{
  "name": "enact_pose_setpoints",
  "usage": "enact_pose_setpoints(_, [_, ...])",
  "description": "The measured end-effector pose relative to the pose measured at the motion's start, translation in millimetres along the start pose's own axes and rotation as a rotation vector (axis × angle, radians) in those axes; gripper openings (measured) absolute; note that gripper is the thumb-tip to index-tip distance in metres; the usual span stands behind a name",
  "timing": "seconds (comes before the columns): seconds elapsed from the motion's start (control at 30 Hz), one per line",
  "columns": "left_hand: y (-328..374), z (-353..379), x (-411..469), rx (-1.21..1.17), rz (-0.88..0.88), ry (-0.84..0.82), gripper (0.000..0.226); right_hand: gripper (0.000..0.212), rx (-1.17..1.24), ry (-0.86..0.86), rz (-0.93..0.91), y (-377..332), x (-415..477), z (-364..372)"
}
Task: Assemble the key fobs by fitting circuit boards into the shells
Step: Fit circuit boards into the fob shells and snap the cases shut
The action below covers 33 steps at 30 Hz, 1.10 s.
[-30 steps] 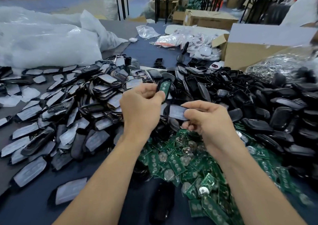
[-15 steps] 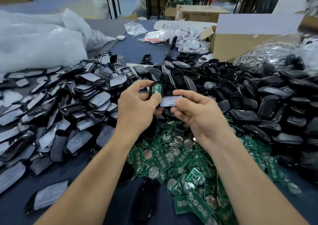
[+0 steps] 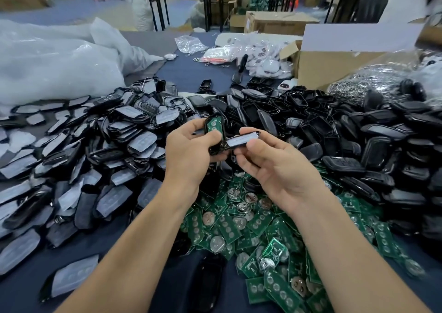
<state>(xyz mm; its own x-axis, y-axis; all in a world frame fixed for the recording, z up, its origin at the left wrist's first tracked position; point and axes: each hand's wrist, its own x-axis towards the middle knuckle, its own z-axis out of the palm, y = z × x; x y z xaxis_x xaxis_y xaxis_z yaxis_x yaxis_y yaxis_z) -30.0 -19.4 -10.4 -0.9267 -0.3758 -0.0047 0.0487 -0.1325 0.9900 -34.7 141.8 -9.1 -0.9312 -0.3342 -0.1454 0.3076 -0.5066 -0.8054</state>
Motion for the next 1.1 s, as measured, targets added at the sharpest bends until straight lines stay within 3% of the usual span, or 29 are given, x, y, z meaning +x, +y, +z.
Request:
enact_pose_setpoints(0.23, [5.1,-4.4,-1.2,-0.001,0.019,-0.082,0.018,0.018,0.071,0.048,0.085,-2.8,0.8,-2.1])
enact_pose_setpoints(0.47, [12.9,-8.5,-3.1,-0.075,0.001,-0.425,0.019,0.034,0.200,0.051,0.080,-4.2,3.7,-2.7])
enact_pose_setpoints(0.67, [13.3,-8.1,-2.8,-0.080,0.012,-0.323,0.021,0.026,0.049,0.061,0.095,-1.1,3.5,-3.0])
enact_pose_setpoints(0.77, [15.7,-9.1,-2.1,-0.143,-0.026,-0.294,0.021,0.033,-0.050,0.092,0.040,-0.3,3.2,-2.6])
enact_pose_setpoints(0.87, [18.8,-10.8,-1.9,-0.246,-0.113,-0.282,0.021,0.006,-0.247,0.146,-0.060,-0.6,1.1,-1.8])
enact_pose_setpoints(0.97, [21.4,-13.4,-1.1,-0.323,-0.183,-0.294,0.019,0.023,-0.425,0.213,-0.159,0.6,1.0,1.5])
enact_pose_setpoints(1.1, [20.4,-14.5,0.0,-0.286,-0.216,-0.292,0.018,0.032,-0.288,0.281,-0.178,3.5,0.6,7.9])
